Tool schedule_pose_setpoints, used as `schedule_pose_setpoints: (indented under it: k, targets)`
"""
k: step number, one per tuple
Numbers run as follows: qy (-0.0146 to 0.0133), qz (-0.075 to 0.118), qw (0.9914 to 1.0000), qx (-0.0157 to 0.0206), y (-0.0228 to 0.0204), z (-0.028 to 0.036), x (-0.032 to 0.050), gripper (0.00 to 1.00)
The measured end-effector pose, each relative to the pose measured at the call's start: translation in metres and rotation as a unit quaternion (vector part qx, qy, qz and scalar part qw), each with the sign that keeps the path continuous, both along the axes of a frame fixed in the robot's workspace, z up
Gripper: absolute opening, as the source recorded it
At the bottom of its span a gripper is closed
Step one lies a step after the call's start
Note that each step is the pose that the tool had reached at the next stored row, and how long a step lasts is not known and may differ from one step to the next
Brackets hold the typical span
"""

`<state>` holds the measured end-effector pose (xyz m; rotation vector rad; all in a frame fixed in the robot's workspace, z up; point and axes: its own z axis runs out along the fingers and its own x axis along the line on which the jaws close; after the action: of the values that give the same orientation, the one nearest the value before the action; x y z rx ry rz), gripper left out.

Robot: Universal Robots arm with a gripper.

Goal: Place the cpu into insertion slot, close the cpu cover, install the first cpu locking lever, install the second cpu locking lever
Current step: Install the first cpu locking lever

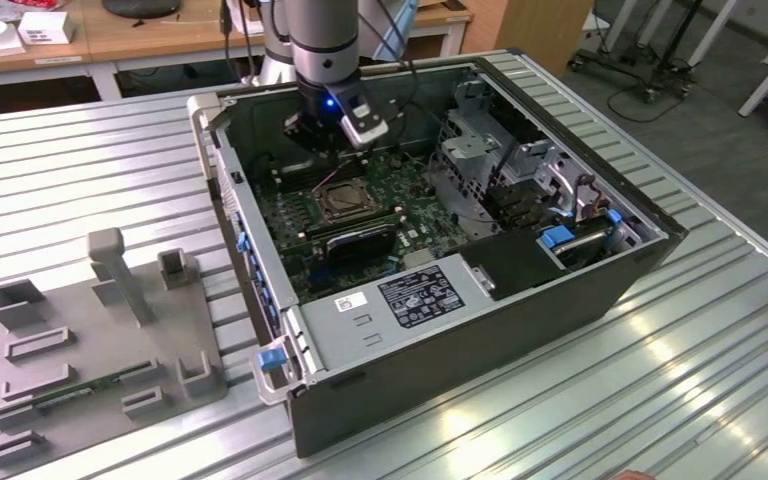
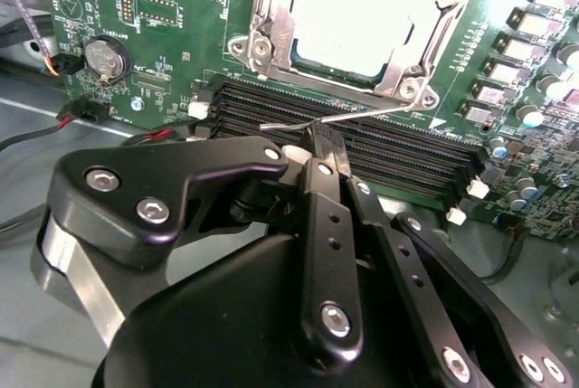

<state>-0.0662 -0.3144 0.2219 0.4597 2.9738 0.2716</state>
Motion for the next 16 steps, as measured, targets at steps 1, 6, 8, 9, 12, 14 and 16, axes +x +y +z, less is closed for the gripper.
schedule_pose_setpoints:
  k: [1,6,8,9,12,14,16]
  targets:
    - [0.0000,0.000,1.00000,0.0003,0.0000,-0.0008,0.0000,0.11]
    - [0.0000,0.000,1.00000,0.0014,-0.0003,-0.0058,0.0007,0.11]
    - [0.0000,0.000,1.00000,0.0015,-0.0006,-0.0074,0.0017,0.11]
    - [0.0000,0.000,1.00000,0.0015,-0.0007,-0.0080,0.0024,0.11]
    - [0.0000,0.000,1.00000,0.0014,-0.0011,-0.0095,0.0048,0.11]
    - [0.0001,0.000,1.00000,0.0014,-0.0014,-0.0100,0.0056,0.11]
    - [0.0000,0.000,1.00000,0.0015,-0.0021,-0.0105,0.0058,0.11]
